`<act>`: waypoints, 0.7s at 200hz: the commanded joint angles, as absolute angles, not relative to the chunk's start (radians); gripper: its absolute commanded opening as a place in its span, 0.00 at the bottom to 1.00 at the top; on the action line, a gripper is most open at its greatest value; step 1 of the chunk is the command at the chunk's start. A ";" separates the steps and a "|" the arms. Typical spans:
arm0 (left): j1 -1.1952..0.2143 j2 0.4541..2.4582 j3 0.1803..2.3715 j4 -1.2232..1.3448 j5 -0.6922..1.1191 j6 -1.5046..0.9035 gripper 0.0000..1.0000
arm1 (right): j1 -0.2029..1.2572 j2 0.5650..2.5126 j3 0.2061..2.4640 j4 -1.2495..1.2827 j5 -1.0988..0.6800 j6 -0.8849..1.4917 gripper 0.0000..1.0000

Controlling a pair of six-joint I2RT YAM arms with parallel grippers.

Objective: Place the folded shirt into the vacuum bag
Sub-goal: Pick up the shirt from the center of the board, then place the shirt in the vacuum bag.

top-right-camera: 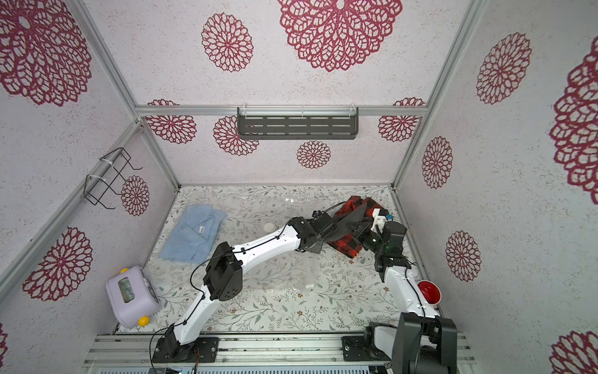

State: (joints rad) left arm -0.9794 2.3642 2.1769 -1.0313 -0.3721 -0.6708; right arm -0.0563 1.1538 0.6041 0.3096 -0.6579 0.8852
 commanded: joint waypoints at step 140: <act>-0.991 2.216 2.030 -0.887 -0.265 -0.711 0.00 | 0.133 0.968 0.391 0.397 -0.580 0.947 0.00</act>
State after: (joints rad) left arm -0.9794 2.2574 2.0743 -0.9546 -0.2993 -0.6895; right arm 0.1230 0.9737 0.3359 0.3614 -0.5869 0.9367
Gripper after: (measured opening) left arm 0.045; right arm 0.102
